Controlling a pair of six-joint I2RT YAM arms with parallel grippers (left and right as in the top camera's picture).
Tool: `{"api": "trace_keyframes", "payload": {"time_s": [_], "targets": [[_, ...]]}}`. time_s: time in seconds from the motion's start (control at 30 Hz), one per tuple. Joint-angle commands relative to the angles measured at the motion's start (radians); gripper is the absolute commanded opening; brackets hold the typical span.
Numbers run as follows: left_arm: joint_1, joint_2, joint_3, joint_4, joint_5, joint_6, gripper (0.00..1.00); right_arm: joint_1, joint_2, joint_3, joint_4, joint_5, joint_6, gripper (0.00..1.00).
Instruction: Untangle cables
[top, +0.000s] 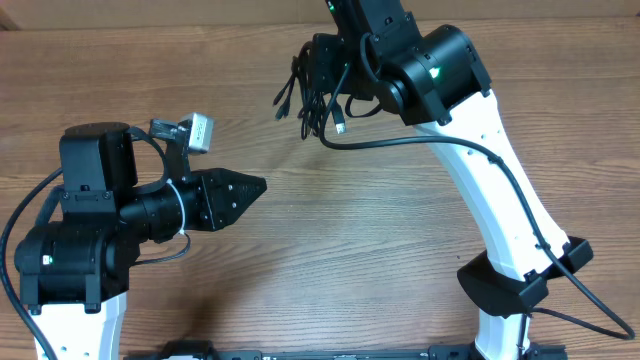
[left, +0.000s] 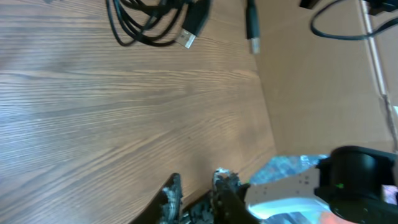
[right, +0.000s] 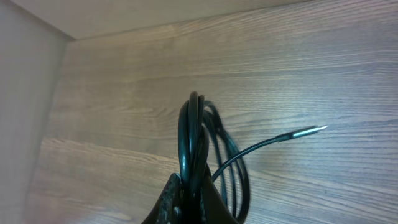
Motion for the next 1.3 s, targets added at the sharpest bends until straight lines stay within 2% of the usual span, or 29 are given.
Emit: {"api": "trace_keyframes", "payload": {"time_s": [0.0, 0.1, 0.27, 0.4, 0.6, 0.73, 0.83, 0.9, 1.0, 1.03, 1.27], "targets": [[-0.007, -0.009, 0.019, 0.000, -0.095, 0.032, 0.25, 0.000, -0.002, 0.003, 0.008, -0.062, -0.077, 0.04], [-0.007, -0.009, 0.019, 0.000, -0.201, 0.088, 0.39, 0.000, -0.003, 0.003, -0.005, -0.159, -0.166, 0.04], [-0.007, -0.009, 0.019, -0.001, -0.372, 0.173, 0.52, 0.000, -0.004, 0.004, -0.053, -0.367, -0.370, 0.04], [-0.007, -0.009, 0.019, -0.001, -0.426, 0.240, 0.72, 0.000, -0.013, 0.005, -0.116, -0.500, -0.491, 0.04], [-0.008, -0.003, 0.019, 0.011, -0.423, 0.286, 0.74, 0.000, -0.051, 0.005, -0.202, -0.689, -0.631, 0.04], [-0.008, -0.003, 0.019, 0.011, -0.423, 0.286, 0.70, 0.000, -0.094, 0.005, -0.212, -0.833, -0.684, 0.04], [-0.008, 0.001, 0.019, 0.013, -0.423, 0.286, 0.61, 0.000, -0.127, 0.005, -0.202, -0.897, -0.682, 0.04], [-0.008, 0.002, 0.019, 0.013, -0.423, 0.286, 0.49, 0.000, -0.146, 0.005, -0.205, -0.910, -0.682, 0.04], [-0.008, 0.002, 0.019, 0.012, -0.423, 0.286, 0.11, 0.000, -0.159, 0.005, -0.212, -0.937, -0.670, 0.04], [-0.008, 0.002, 0.019, 0.013, -0.423, 0.286, 0.07, 0.000, -0.159, 0.005, -0.218, -0.961, -0.671, 0.05], [-0.008, 0.004, 0.019, 0.009, -0.424, 0.286, 0.05, 0.000, -0.159, 0.005, -0.241, -0.988, -0.671, 0.05]]}}
